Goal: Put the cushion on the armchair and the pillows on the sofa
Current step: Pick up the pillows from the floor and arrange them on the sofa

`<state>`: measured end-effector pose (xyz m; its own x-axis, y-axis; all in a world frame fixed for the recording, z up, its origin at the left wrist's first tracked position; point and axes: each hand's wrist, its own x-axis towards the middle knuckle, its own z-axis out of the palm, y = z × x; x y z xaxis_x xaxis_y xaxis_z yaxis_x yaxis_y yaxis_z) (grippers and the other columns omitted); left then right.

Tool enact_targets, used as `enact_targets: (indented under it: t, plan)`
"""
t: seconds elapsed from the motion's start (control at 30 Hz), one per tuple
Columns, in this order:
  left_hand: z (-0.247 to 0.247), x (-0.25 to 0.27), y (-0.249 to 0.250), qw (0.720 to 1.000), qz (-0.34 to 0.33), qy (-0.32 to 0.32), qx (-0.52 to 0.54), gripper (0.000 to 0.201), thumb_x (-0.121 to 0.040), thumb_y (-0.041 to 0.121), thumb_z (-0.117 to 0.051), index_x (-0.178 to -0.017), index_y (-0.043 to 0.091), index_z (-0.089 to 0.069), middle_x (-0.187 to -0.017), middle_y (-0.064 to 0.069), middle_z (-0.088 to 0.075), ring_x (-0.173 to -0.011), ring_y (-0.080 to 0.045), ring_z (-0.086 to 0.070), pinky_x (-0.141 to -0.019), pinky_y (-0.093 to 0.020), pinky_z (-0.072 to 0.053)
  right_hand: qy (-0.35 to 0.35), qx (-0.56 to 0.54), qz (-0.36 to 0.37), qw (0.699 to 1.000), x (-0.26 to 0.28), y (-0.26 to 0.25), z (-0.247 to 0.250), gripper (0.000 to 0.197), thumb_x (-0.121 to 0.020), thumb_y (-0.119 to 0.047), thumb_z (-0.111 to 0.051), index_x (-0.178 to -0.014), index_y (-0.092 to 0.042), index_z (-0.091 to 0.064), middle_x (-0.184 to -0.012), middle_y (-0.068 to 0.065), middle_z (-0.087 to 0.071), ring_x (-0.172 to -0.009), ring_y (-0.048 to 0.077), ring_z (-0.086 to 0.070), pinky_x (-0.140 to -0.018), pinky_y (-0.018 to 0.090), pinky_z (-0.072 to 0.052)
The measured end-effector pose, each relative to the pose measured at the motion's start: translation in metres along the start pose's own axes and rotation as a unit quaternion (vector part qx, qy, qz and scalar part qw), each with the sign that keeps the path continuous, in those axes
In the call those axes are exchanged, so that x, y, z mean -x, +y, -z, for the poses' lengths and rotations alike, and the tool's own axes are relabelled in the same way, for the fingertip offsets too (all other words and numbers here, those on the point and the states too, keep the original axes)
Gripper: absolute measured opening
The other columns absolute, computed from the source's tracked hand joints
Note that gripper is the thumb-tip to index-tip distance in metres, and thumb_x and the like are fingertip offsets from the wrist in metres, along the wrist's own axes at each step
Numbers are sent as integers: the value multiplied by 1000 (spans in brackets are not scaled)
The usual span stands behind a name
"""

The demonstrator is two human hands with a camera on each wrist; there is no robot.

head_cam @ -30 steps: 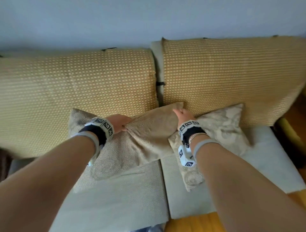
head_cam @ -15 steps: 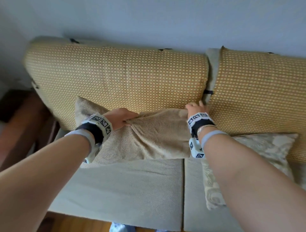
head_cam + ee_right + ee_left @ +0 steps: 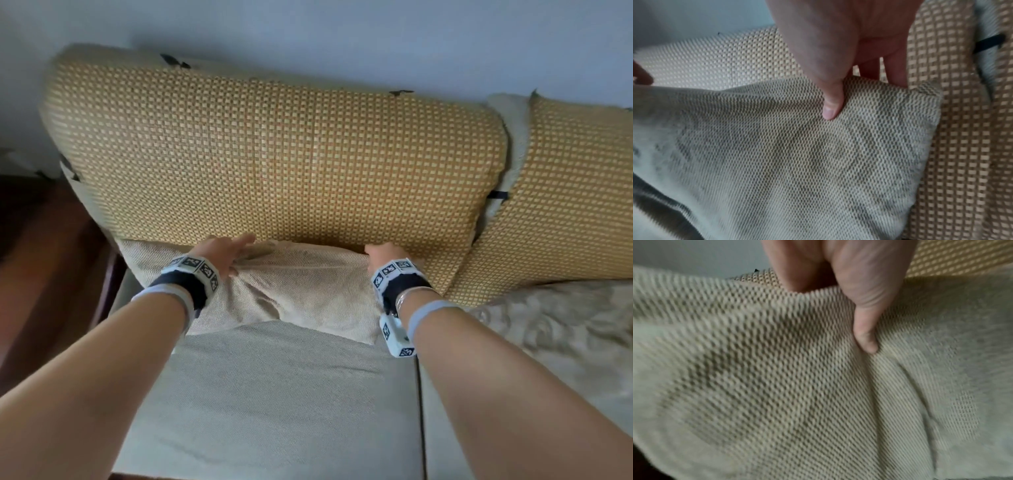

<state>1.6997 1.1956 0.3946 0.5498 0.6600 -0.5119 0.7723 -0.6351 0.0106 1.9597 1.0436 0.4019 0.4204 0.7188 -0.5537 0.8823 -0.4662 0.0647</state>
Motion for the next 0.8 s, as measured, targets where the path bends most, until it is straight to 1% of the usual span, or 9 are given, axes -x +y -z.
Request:
enact_targets:
  t: [0.1, 0.17, 0.23, 0.27, 0.37, 0.43, 0.57, 0.7, 0.8]
  plan:
    - [-19, -22, -43, 993, 49, -102, -33, 100, -73, 27, -77, -148, 40, -12, -129, -7, -63, -121, -30, -57, -99, -46, -47, -19, -2, -25, 1000, -12, -21, -17, 25, -89, -3, -39, -112, -12, -48, -119, 17, -58, -108, 33, -60, -87, 41, -49]
    - [-32, -32, -69, 984, 78, -146, -69, 106, -68, 31, -81, -148, 42, -12, -149, -1, -42, -139, -30, -36, -109, -61, -30, -27, -6, -51, 998, -19, -30, -29, 34, -90, -3, -37, -122, -13, -43, -121, 17, -57, -111, 33, -58, -91, 45, -45]
    - [-43, -41, -83, 986, 80, -128, -73, 108, -68, 30, -81, -147, 43, -10, -157, 4, -23, -146, -31, -18, -109, -67, -19, -12, -3, -74, 997, -25, -35, -37, 42, -89, -6, -41, -130, -18, -40, -123, 13, -58, -116, 32, -54, -99, 52, -37]
    - [-46, -44, -83, 988, 83, -109, -74, 106, -68, 29, -81, -147, 44, -11, -155, 4, -23, -145, -31, -16, -108, -68, -19, -12, -3, -82, 997, -30, -37, -39, 47, -88, -7, -44, -133, -22, -38, -126, 10, -57, -119, 32, -52, -102, 55, -33]
    - [-51, -58, -77, 988, 115, -75, -69, 72, -80, 21, -67, -141, 38, -33, -143, 4, -36, -137, -28, -29, -105, -68, -28, -32, -1, -115, 993, -40, -40, -37, 43, -89, -7, -48, -129, -21, -48, -125, 8, -58, -120, 32, -52, -108, 60, -24]
    - [-49, -72, -75, 985, 140, -54, -79, 50, -82, 15, -57, -127, 35, -50, -132, 6, -49, -130, -25, -43, -102, -62, -33, -47, 15, -126, 991, -45, -40, -28, 31, -91, -4, -46, -118, -13, -59, -121, 10, -59, -114, 32, -55, -103, 54, -34]
    - [-31, -83, -74, 978, 150, -60, -131, 56, -72, 8, -69, -122, 30, -55, -130, 5, -52, -128, -25, -46, -100, -63, -33, -72, 0, -120, 990, -53, -42, -14, 27, -90, -3, -46, -112, -6, -62, -115, 13, -62, -102, 33, -61, -93, 41, -50]
    - [-4, -87, -85, 967, 162, -68, -186, 51, -78, 9, -69, -124, 23, -55, -134, 3, -47, -131, -25, -39, -100, -60, -36, -92, -21, -109, 990, -60, -54, -11, 34, -88, -7, -53, -122, -8, -58, -122, 13, -60, -108, 33, -60, -96, 41, -49]
    - [-4, -91, -107, 966, 138, -88, -201, 52, -84, 15, -63, -133, 22, -48, -140, -1, -38, -135, -27, -34, -104, -62, -33, -69, -15, -86, 994, -64, -60, -13, 34, -92, -6, -41, -122, -13, -57, -123, 9, -59, -109, 29, -59, -95, 40, -48]
